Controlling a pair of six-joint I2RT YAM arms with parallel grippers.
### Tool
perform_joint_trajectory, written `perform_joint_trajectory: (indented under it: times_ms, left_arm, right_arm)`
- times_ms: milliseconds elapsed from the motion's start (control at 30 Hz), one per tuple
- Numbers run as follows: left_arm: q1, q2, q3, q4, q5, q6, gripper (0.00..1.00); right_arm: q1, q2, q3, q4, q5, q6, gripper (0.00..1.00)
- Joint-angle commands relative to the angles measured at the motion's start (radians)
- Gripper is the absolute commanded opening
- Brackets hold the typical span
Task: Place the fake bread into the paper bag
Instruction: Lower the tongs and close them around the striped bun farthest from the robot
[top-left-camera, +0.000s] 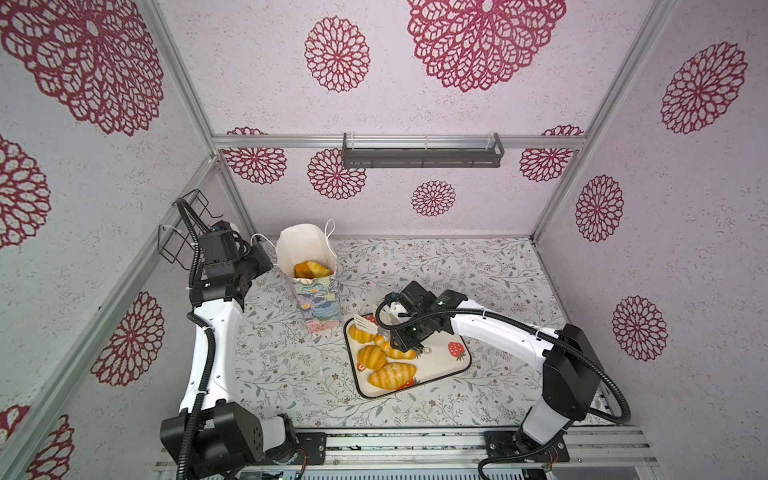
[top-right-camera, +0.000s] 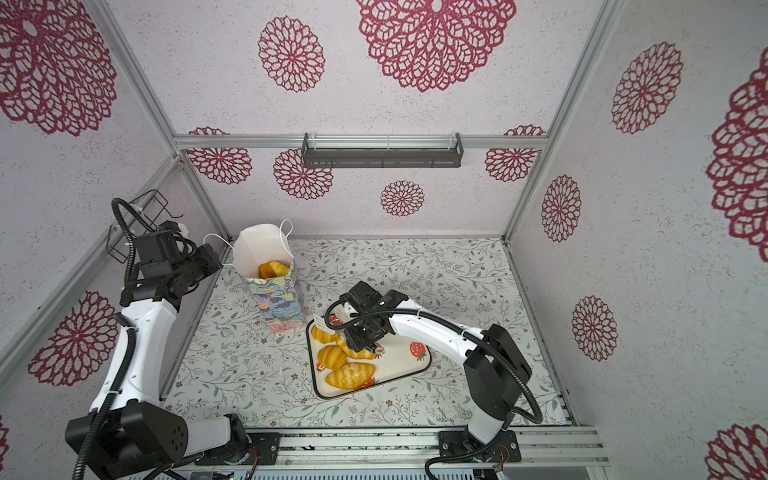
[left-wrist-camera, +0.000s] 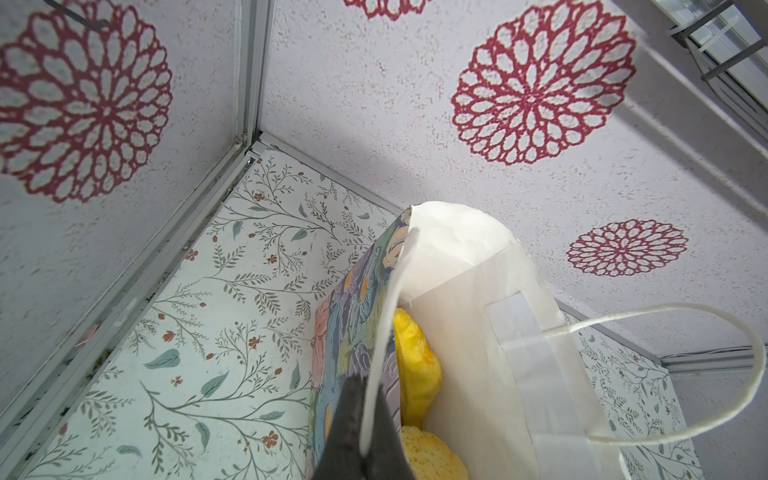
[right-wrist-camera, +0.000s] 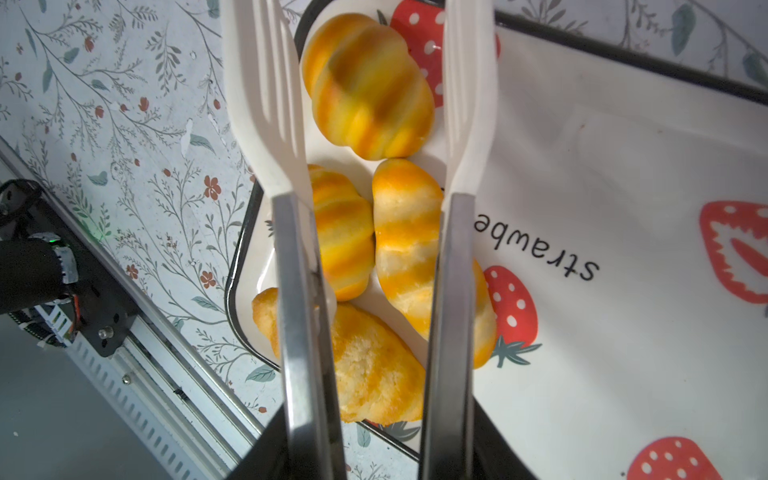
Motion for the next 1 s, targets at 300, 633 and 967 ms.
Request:
perform_joint_trajectory:
  times_ms: [300,633,967]
  left_arm:
    - [0.011,-0.011,-0.010,0.014,-0.001,0.003,0.00]
    - [0.013,-0.014,-0.010,0.014,-0.002,0.003,0.00]
    - [0.016,-0.016,-0.010,0.014,0.001,0.003,0.00]
  right_arm:
    - [0.034,0.039,0.031,-0.009,0.021,-0.049,0.49]
    - [0.054,0.087,0.068,-0.033,0.052,-0.070,0.49]
    - [0.059,0.091,0.081,-0.043,0.075,-0.072,0.43]
